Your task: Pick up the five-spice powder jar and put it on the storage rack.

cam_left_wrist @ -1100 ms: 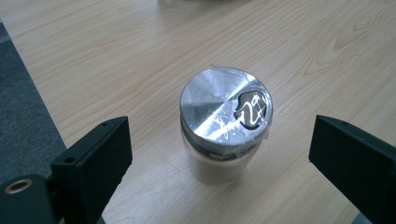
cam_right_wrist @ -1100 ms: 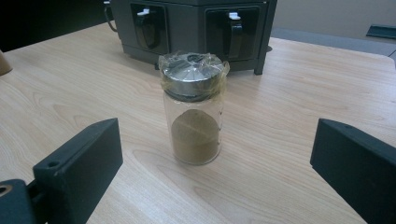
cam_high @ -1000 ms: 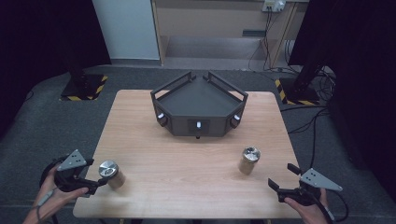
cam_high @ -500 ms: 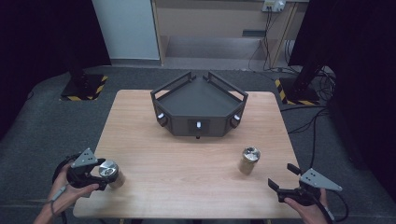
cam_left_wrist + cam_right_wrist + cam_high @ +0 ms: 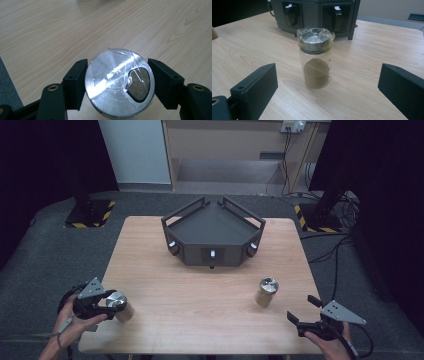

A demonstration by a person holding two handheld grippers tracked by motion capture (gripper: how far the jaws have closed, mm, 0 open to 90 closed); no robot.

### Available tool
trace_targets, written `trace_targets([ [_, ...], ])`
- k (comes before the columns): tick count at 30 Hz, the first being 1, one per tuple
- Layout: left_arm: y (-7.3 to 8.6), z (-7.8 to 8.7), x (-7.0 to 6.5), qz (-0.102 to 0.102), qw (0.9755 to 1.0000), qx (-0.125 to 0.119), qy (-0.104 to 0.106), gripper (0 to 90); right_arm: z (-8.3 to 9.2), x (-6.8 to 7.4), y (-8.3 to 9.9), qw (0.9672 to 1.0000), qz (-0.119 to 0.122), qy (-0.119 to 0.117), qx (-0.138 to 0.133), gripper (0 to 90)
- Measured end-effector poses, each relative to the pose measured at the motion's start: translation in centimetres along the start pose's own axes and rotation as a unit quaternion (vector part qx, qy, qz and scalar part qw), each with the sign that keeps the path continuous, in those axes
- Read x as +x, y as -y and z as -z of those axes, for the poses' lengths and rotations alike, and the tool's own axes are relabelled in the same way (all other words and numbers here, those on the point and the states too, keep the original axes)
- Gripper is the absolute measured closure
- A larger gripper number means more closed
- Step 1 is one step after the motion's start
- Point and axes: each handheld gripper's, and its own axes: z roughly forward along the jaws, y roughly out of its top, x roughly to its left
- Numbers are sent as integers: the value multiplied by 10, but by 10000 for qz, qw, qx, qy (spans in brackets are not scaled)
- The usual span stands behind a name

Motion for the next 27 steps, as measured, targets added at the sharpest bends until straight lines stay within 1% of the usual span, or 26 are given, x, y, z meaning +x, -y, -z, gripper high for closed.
trace_targets([
  [3, -3, 1, 1, -22, 10000, -19, 39, 341, 0, 0, 0, 10000, 2, -5, -1, 31],
  [5, -9, 2, 1, -64, 9999, -39, 82, 340, 0, 0, 0, 10000, -1, -10, -1, 31],
  [8, -22, 3, 1, -175, 9997, -32, 158, 340, 0, 0, 0, 10000, -3, -16, -2, 31],
  [9, -30, 4, 0, -241, 9995, -26, 215, 340, 0, 0, 0, 10000, -3, -19, 0, 31],
  [13, -51, 4, -1, -346, 9988, -3, 336, 340, 0, -1, 0, 10000, 2, -27, 0, 31],
  [17, -80, 1, -3, -481, 9975, 23, 520, 340, 0, -1, 0, 10000, -4, -32, -5, 31],
  [20, -104, -2, -4, -623, 9955, 18, 719, 340, 0, -1, 0, 10000, -4, -42, -3, 31],
  [21, -110, -4, -4, -648, 9950, 8, 765, 340, 0, -1, 0, 10000, -5, -45, -5, 31],
  [24, -133, -10, -7, -825, 9922, 38, 931, 340, 0, -2, 0, 10000, -9, -52, -7, 31],
  [27, -153, -16, -7, -895, 9900, 46, 1086, 340, 0, -2, 1, 10000, -19, -61, -14, 31],
])
